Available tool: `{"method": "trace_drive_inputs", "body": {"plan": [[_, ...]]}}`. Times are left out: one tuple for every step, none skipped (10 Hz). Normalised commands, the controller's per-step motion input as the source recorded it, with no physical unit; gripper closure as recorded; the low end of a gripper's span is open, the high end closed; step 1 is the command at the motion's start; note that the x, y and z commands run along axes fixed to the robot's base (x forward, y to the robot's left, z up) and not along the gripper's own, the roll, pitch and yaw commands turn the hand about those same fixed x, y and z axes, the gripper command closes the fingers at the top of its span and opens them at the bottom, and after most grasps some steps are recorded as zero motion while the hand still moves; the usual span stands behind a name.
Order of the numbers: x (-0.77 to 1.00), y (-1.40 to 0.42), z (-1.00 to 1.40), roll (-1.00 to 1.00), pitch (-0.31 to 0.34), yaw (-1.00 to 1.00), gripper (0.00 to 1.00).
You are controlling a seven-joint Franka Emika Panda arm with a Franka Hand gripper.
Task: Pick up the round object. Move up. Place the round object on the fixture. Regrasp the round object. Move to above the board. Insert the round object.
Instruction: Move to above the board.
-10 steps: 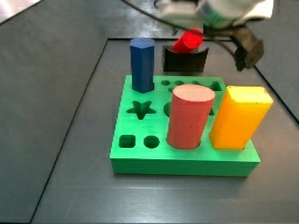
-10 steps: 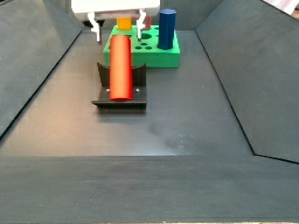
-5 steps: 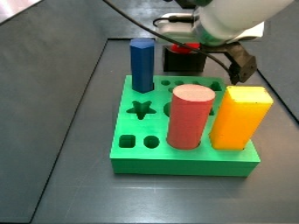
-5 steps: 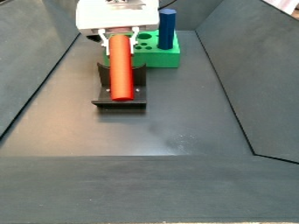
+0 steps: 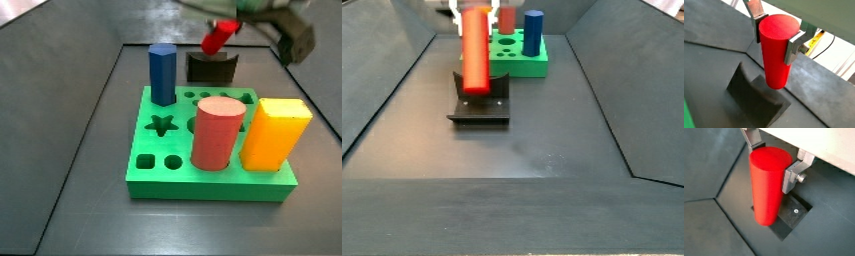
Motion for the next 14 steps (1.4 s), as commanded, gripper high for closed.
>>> {"method": "trace_drive_inputs", "body": {"plan": [[-0.04,-0.05,1.00,-0.15,-0.013,-0.14,1.00],[-0.05,-0.04,1.00,-0.11,0.032,-0.11,1.00],[-0.06,-0.04,1.00,-0.08,0.072,-0.09,1.00],[-0.05,-0.04,1.00,-0.06,0.101,-0.06,1.00],[-0.05,-0.03,1.00,-0.05,0.117,-0.05,1.00],[-0.05,-0.03,1.00,-0.04,0.125,-0.01,1.00],[-0.03,-0.02,0.78,-0.04,0.131,0.01,1.00],[-0.01,-0.02,0.61,-0.04,0.137,0.03,1.00],[0.00,-0.02,0.49,-0.04,0.139,0.04,1.00],[0.02,-0.02,0.22,-0.04,0.153,0.06,1.00],[-0.70,-1.00,0.40,-1.00,0.077,-0.04,1.00],[-0.70,-1.00,0.39,-1.00,0.065,-0.03,1.00],[-0.75,-1.00,0.42,-1.00,0.042,-0.03,1.00],[-0.78,-1.00,0.40,-1.00,0.035,-0.02,1.00]]}}
